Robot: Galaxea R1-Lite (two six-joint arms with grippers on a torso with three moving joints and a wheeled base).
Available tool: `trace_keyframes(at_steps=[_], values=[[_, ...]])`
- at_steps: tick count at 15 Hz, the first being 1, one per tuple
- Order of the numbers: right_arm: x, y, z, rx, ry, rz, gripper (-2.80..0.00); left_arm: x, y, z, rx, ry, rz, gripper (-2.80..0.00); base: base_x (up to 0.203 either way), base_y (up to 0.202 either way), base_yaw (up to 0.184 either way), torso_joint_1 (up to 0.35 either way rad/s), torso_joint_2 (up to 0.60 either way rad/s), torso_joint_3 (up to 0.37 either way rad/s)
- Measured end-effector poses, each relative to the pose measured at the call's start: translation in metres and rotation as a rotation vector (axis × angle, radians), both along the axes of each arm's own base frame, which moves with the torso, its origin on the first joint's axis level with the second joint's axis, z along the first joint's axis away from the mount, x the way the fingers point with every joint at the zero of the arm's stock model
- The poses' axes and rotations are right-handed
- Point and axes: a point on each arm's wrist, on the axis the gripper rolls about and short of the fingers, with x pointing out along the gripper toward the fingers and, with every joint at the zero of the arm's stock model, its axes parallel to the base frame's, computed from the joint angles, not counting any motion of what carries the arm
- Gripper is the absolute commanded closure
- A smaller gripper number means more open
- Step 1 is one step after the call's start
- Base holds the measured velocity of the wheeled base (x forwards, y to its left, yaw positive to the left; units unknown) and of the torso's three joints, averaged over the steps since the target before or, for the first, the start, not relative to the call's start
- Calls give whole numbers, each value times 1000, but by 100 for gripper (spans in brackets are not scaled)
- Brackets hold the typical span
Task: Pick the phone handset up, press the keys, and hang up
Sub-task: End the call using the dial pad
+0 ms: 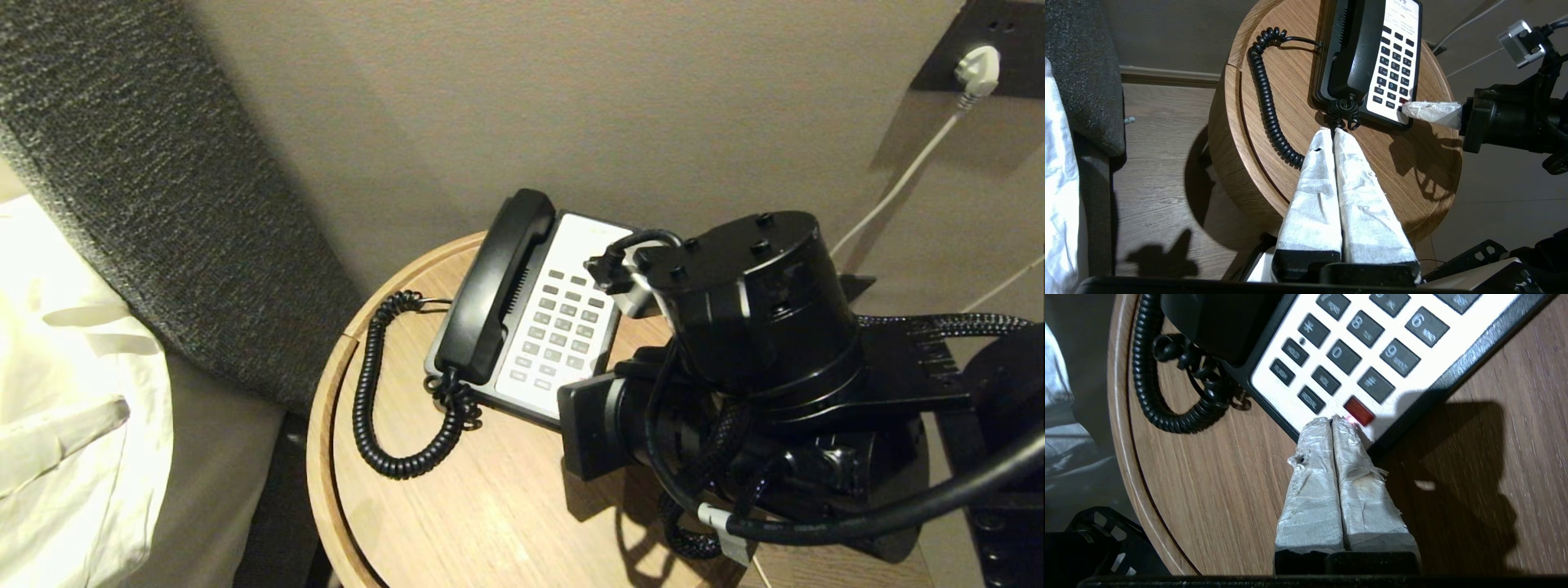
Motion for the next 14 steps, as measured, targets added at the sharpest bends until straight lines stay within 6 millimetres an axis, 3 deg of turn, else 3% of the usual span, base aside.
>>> trace_keyframes(at_steps=[14], values=[[0,0,0,1,0,-1,0,-1,1,-1,-1,0,0,0,0,0,0,0,0,0]])
